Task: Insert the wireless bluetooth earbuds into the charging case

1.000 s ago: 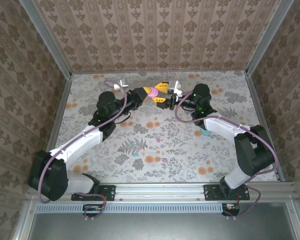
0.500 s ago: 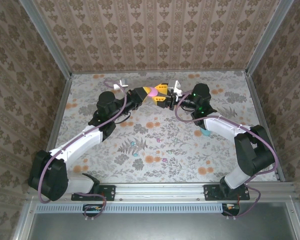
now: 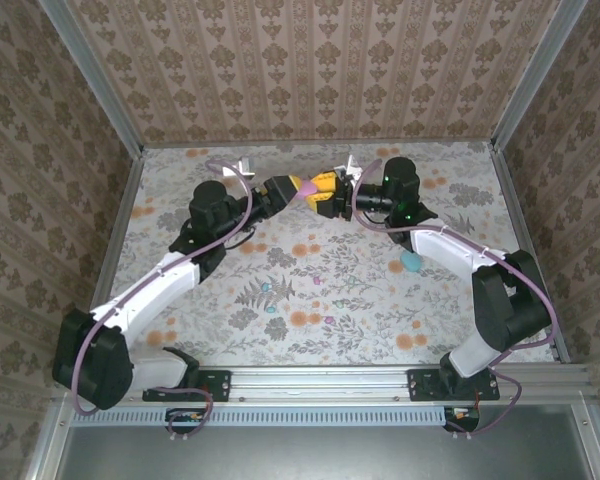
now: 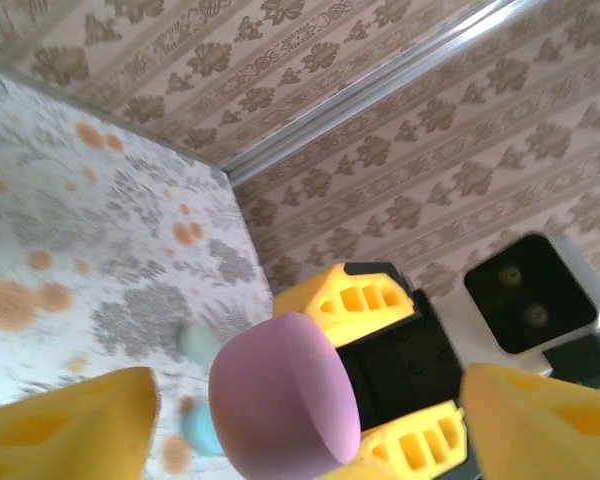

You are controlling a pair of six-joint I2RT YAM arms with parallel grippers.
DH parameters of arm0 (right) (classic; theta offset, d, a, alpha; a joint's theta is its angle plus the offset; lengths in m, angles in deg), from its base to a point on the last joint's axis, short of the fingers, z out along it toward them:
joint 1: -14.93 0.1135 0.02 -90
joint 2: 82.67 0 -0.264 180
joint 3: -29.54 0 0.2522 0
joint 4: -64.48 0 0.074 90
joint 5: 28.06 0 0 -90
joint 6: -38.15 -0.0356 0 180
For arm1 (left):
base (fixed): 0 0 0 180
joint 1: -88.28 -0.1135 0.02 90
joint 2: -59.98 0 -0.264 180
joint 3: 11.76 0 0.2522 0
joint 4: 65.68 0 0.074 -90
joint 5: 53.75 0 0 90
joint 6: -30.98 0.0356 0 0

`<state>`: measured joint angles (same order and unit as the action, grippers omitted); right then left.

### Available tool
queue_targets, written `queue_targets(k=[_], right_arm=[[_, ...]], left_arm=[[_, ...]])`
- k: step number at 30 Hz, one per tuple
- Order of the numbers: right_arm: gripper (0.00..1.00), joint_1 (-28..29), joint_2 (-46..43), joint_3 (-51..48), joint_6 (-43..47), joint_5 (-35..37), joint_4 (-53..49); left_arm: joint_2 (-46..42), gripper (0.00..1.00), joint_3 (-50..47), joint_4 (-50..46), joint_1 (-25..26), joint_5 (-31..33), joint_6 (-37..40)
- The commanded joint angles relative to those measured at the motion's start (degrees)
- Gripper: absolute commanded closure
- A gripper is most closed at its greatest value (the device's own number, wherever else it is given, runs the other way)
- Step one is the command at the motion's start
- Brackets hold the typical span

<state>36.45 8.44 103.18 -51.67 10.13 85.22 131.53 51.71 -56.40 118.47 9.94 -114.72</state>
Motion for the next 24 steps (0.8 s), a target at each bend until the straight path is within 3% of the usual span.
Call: queue_targets(k=[1, 5, 9, 15, 24], right_arm=[[0.59, -0.97, -1.81, 3.91, -4.03, -5.39, -3.7], [0.6, -2.28, -1.73, 5.13, -6.9, -9.56, -4.4], [0.6, -3.55, -1.69, 6.71, -8.78, -12.63, -6.11], [0.6, -3.63, -2.08, 7.88, -7.66, -16.02, -7.41], [0.6, -2.56, -3.21, 8.67, 0.5, -17.91, -14.79]], left_arm=[[-3.28, 0.08, 2.84, -7.45, -2.31, -2.06, 19.94], [-5.47, 0.07, 1.57, -10.16, -3.79, -6.58, 38.65], [-7.28, 0.1, -2.02, -9.57, -3.74, -15.47, 57.28], [-3.64, 0.17, -0.59, -8.08, -6.44, -26.9, 61.24], [0.86, 0.23, 0.56, 0.2, -6.33, -29.78, 57.98]])
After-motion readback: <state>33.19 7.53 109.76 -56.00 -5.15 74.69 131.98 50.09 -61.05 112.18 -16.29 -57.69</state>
